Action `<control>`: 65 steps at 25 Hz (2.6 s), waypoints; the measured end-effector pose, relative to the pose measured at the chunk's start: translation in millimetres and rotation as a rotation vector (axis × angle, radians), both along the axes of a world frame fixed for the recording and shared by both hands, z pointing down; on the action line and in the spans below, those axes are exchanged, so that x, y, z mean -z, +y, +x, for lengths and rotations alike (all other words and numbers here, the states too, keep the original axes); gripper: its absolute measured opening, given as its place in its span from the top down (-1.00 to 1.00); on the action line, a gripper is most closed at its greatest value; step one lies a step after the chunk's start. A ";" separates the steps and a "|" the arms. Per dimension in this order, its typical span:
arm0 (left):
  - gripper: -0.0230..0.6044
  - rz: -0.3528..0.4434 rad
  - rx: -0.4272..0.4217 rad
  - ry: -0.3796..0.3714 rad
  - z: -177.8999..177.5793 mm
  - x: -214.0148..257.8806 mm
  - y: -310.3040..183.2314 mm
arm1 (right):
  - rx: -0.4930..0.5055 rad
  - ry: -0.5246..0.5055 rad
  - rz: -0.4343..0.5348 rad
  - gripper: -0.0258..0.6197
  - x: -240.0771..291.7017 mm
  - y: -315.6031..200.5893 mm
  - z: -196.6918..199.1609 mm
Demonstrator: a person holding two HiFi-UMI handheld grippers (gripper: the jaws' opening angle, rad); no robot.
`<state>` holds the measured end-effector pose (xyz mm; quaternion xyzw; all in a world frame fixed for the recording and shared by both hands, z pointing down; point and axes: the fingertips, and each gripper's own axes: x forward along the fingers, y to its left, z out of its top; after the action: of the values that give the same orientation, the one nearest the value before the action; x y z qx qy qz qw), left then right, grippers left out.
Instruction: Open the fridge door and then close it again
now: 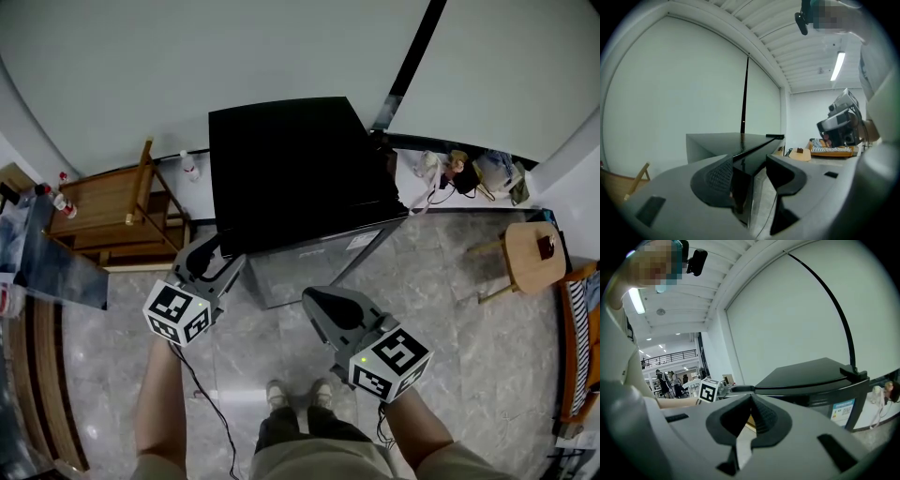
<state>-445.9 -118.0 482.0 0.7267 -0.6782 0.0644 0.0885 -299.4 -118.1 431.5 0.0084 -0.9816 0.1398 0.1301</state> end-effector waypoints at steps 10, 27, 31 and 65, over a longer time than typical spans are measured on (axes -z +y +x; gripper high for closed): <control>0.24 0.019 0.025 0.063 6.9 2.6 5.8 | -0.010 0.033 0.005 0.93 -5.8 1.4 14.6; 0.28 0.009 0.096 0.006 63.7 2.5 47.5 | -0.028 0.033 0.026 0.93 1.5 32.2 44.9; 0.29 0.007 0.121 0.016 78.1 3.4 56.7 | -0.045 0.036 0.020 0.93 1.4 39.9 57.5; -0.07 -0.065 0.065 0.014 128.7 -7.8 70.0 | -0.084 0.077 0.025 0.93 -2.5 52.4 100.5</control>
<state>-317.1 -48.0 489.8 0.7013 -0.6986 0.0782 0.1188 -199.0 -65.7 434.0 0.0567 -0.9763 0.1323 0.1617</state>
